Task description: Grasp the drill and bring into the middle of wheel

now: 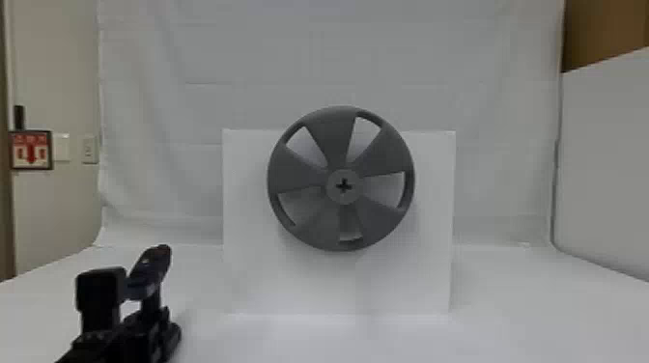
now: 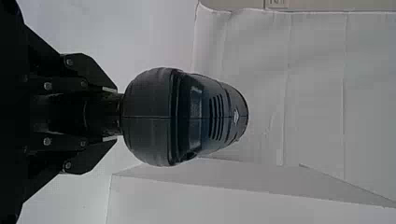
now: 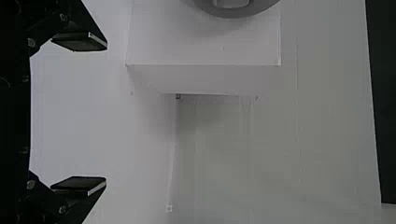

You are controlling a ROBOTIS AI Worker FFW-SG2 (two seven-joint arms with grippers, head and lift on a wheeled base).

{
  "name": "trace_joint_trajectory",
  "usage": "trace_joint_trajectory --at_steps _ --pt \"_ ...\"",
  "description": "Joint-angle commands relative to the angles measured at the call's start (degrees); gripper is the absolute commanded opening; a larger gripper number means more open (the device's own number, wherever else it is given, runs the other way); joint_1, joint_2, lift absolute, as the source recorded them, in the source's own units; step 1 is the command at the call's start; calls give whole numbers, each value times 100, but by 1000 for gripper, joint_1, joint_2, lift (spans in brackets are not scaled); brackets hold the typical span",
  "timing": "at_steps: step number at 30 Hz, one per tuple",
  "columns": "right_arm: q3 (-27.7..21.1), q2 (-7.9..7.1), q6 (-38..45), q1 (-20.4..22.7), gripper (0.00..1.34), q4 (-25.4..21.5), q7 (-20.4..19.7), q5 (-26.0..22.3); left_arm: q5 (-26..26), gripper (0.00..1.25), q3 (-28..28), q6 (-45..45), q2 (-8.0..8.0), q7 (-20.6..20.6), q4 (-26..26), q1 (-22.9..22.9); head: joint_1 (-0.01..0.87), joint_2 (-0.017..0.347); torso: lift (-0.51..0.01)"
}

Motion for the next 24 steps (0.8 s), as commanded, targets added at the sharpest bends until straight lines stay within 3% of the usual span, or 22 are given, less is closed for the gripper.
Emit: trace_joint_trajectory --at_steps 1,16,24 --pt "-14 0 9 0 1074 0 0 0 -6 40 40 1 0 1 -148 55 54 31 -403" --pt "-23 0 27 0 1072 0 0 9 -41 38 -101 291 247 -8 -1317 415 54 31 -403" --pt "-50 0 36 -18 1071 0 0 18 99 38 -444 361 545 -8 -2073 609 54 31 -403"
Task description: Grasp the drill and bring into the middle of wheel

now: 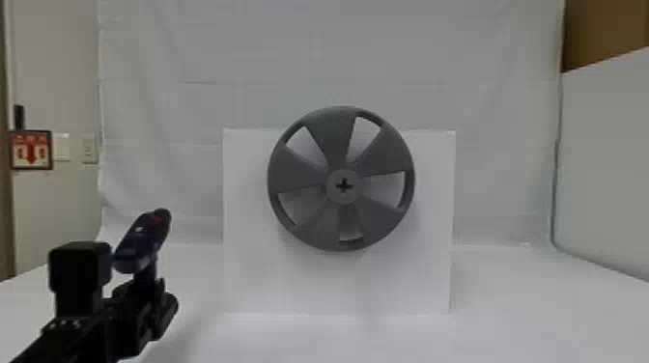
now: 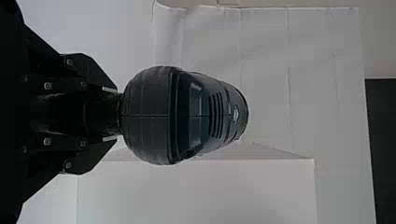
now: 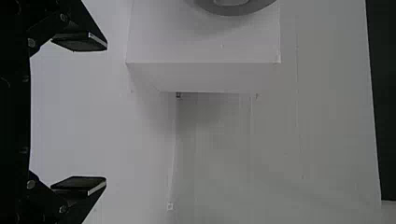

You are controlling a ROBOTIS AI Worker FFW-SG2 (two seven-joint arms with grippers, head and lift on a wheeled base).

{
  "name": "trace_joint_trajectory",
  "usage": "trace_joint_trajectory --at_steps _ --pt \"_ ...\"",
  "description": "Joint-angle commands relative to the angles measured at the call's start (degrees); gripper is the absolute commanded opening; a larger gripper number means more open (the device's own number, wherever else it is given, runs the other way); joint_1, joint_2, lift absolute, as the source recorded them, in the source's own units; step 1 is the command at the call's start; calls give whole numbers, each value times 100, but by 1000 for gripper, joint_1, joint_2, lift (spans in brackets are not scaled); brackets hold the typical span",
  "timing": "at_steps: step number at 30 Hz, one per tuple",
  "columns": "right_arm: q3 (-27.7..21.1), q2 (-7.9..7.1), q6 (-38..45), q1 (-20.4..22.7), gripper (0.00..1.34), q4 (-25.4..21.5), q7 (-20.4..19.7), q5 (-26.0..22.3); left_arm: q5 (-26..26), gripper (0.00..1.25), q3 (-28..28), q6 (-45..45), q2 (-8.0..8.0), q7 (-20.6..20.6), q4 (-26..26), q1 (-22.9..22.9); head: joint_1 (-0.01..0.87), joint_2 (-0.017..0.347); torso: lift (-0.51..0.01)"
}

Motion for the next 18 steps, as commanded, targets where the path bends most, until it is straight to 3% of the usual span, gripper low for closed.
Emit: trace_joint_trajectory --at_steps 1,10,18 --pt "-17 0 5 -8 1071 0 0 9 109 38 -281 86 228 0 -500 127 54 31 -403" --pt "-61 -44 32 0 1071 0 0 0 390 38 -729 516 430 264 -1247 154 54 31 -403" --pt "-61 -44 40 0 1071 0 0 9 487 38 -1230 534 562 264 -1476 -4 54 31 -403"
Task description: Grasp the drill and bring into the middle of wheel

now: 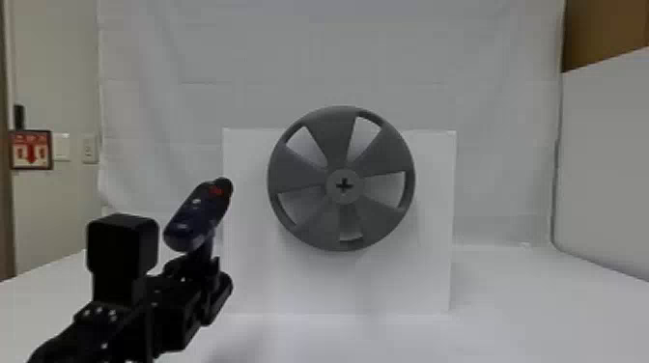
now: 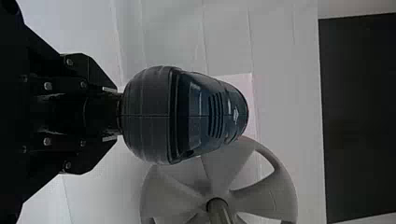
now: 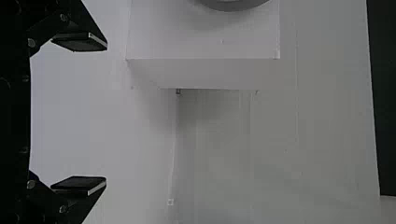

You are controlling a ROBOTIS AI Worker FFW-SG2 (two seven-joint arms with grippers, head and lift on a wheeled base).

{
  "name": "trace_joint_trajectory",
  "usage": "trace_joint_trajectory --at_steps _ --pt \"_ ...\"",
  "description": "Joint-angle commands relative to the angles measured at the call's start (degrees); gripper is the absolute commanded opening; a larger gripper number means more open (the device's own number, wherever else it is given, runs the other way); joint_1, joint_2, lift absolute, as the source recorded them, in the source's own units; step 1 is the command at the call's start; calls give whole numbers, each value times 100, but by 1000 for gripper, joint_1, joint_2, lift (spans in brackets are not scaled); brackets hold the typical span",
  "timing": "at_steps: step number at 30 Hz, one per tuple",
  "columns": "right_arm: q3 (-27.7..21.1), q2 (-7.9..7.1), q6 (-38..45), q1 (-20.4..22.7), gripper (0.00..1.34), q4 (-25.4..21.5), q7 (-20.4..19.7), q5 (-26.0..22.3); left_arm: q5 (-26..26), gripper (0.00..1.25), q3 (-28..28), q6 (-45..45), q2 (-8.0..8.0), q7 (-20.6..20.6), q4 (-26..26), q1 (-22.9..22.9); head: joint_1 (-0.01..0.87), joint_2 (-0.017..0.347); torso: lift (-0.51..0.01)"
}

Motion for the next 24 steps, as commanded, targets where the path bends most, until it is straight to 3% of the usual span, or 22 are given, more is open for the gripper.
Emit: trace_joint_trajectory --at_steps 1,24 --pt "9 -1 2 0 1071 0 0 3 26 38 -318 1 85 -1 -101 -104 54 31 -403" --pt "114 8 11 -44 1071 0 0 82 -44 38 -1232 54 182 -1 -84 -667 54 31 -403"
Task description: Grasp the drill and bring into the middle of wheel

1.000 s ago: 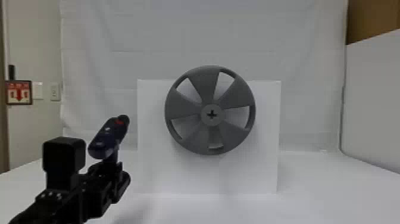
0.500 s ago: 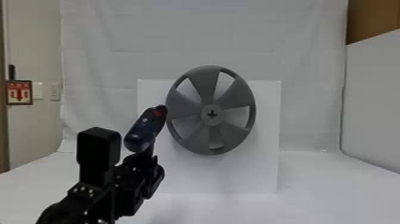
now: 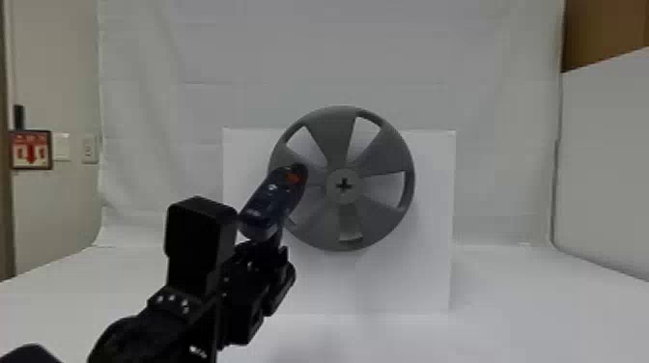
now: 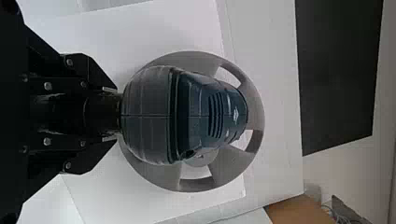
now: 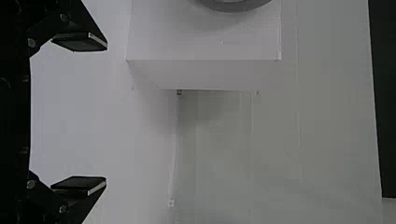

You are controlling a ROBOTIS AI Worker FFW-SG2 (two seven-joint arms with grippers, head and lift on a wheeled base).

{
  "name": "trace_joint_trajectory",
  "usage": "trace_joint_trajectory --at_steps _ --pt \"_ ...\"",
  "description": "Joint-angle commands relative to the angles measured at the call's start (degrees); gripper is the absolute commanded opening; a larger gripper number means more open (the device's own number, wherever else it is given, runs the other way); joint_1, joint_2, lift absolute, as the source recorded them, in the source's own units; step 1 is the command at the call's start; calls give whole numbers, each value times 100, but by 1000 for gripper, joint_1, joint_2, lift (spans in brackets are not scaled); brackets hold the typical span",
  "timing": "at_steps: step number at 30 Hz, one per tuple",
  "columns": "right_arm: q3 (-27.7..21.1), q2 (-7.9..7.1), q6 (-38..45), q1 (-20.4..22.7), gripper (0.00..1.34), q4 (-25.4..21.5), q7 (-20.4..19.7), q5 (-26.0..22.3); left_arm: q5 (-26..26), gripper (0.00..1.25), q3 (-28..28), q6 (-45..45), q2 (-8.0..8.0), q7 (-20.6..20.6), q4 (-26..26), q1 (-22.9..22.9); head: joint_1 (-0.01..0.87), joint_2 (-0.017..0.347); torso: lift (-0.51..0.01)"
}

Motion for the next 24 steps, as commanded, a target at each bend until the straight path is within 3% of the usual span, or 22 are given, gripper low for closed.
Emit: trace_joint_trajectory --at_steps 1,7,24 --pt "38 1 0 -19 1071 0 0 27 -32 38 -167 -6 -7 0 42 -124 54 31 -403" --pt "47 1 0 -19 1071 0 0 35 -40 40 -343 -15 -16 -35 183 -256 54 31 -403" --pt "91 18 0 -28 1071 0 0 79 -181 40 -457 -191 -271 -501 851 -546 54 31 -403"
